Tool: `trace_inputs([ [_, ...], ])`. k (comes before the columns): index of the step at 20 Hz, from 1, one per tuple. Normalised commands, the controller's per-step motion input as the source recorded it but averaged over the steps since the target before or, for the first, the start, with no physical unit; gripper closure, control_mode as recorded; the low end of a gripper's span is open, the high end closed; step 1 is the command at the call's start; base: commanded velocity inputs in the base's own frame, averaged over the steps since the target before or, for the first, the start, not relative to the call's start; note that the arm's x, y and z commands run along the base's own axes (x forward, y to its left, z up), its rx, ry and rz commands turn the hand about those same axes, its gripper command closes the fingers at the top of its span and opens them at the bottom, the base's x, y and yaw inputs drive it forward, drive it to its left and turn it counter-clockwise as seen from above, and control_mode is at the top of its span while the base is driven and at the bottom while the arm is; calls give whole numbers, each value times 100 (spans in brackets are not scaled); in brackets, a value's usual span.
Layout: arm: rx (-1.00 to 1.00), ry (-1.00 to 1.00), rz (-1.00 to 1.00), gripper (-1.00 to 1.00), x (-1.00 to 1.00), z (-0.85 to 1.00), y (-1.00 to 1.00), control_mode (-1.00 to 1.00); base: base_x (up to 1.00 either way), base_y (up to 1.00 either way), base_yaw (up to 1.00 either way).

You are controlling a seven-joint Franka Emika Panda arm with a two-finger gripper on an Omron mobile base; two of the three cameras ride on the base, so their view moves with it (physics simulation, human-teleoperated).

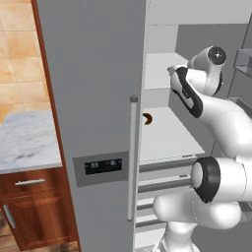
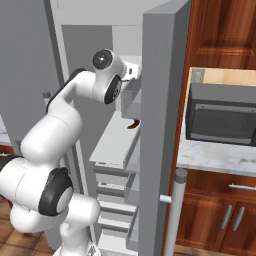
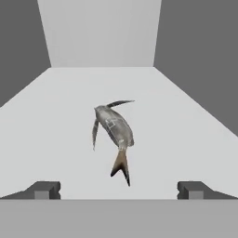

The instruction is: Take the fish out of the fridge, briefly rinse it in the sink, and place it on the tray next to the sink.

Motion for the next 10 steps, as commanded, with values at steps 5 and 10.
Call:
trace_inputs([
  [5, 3, 2, 0, -100, 50, -4, 0, -100, 0, 0, 0],
  [10, 7, 2, 0, -100, 49, -1, 0, -100, 0, 0, 0],
])
